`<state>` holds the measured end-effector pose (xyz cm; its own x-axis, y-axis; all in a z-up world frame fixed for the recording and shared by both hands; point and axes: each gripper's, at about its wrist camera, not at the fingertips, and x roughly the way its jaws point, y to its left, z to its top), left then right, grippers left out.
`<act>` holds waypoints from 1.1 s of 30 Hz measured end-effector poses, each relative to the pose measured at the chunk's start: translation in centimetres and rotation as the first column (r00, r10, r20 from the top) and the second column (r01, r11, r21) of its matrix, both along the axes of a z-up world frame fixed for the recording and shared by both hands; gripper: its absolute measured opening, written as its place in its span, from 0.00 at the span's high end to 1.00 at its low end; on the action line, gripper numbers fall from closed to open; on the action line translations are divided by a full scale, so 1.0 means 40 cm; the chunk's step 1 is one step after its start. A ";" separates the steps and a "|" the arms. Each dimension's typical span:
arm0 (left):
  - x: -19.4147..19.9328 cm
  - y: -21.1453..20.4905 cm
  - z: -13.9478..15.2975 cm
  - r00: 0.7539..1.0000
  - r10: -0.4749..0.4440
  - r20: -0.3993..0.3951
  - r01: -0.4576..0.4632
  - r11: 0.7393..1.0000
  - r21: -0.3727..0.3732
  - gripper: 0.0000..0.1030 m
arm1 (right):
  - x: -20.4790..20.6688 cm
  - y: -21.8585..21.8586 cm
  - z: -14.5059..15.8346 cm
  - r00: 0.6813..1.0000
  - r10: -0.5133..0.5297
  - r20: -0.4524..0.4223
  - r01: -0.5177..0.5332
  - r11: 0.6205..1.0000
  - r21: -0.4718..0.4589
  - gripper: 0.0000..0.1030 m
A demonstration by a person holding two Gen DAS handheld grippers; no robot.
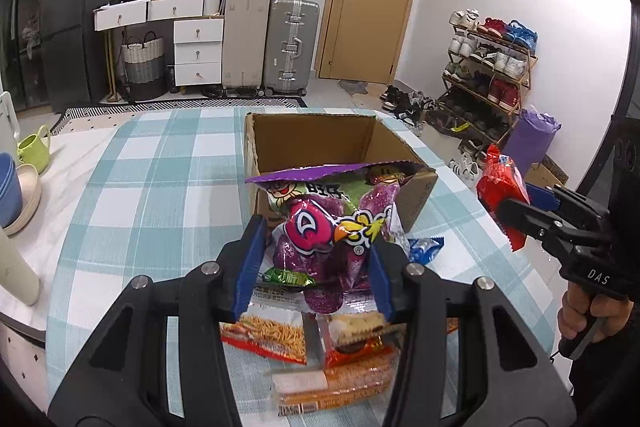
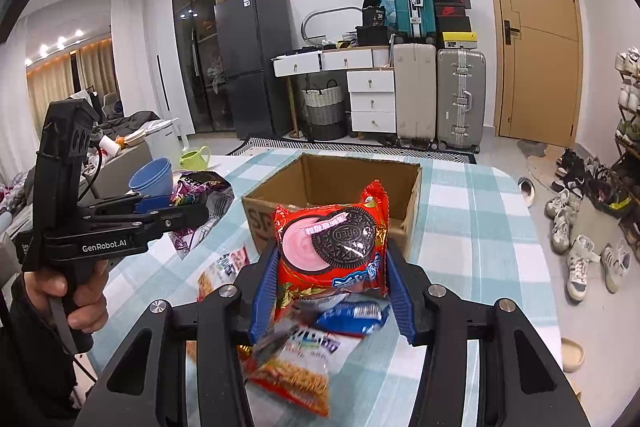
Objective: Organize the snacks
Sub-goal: 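Carry the purple candy bag and red Oreo pack over the open box with both grippers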
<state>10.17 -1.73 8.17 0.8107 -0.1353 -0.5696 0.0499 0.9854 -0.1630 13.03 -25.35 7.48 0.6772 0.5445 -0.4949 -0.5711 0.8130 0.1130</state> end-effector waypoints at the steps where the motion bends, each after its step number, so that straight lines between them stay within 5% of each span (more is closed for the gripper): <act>1: 0.014 0.003 0.001 1.000 0.002 -0.001 -0.002 1.000 0.002 0.57 | 0.008 0.002 0.002 1.000 -0.002 -0.003 0.002 1.000 0.002 0.52; 33: 0.323 0.007 -0.002 0.999 0.013 -0.030 -0.012 0.999 0.032 0.57 | 0.248 0.059 -0.032 0.999 -0.009 -0.050 0.009 1.000 0.005 0.52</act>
